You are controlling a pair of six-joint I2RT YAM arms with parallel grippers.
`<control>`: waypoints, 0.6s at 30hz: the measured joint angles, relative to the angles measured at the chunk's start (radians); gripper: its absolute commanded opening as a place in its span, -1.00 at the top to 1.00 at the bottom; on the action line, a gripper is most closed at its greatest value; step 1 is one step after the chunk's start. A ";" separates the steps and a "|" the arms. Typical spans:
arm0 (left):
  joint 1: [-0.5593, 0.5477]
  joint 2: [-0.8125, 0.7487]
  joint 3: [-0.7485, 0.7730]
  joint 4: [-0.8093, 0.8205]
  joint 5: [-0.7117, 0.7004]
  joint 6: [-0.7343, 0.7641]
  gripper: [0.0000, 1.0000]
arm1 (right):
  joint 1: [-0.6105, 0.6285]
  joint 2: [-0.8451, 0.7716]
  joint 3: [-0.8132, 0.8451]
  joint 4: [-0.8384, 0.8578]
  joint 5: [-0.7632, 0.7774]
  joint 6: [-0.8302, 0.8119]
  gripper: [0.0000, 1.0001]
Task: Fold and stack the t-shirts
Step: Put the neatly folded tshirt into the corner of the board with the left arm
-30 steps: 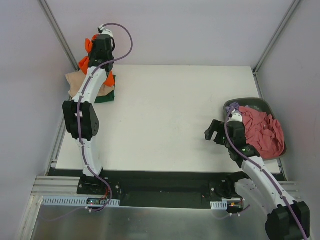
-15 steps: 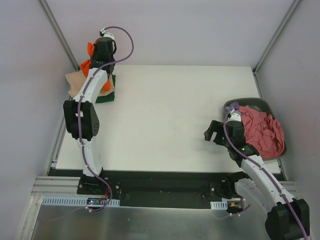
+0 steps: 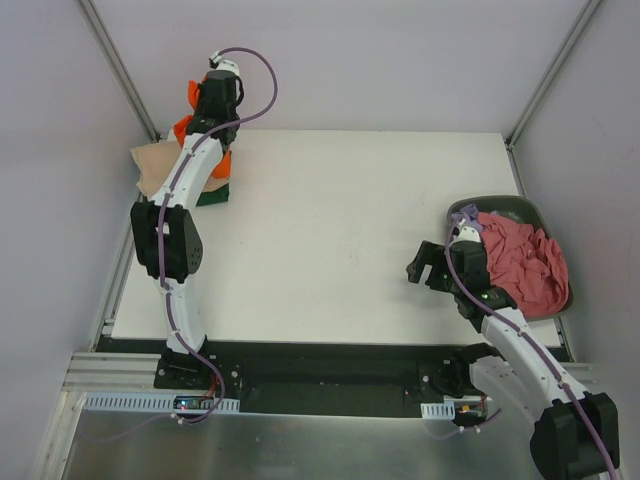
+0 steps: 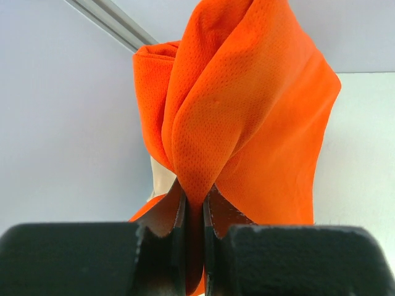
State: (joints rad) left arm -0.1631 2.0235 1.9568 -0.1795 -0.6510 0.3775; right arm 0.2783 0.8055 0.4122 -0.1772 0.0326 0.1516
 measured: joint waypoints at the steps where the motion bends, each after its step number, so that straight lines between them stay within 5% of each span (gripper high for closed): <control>1: 0.000 0.000 0.002 -0.004 0.004 -0.005 1.00 | 0.000 0.002 0.001 -0.002 -0.001 0.000 -0.92; 18: 0.108 0.084 0.002 -0.053 0.084 -0.093 1.00 | 0.000 0.043 0.012 -0.006 0.005 -0.004 -0.92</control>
State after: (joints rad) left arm -0.0555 2.1075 1.9591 -0.2321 -0.5667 0.2848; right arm 0.2783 0.8482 0.4240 -0.1837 0.0380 0.1474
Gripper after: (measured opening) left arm 0.046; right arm 0.958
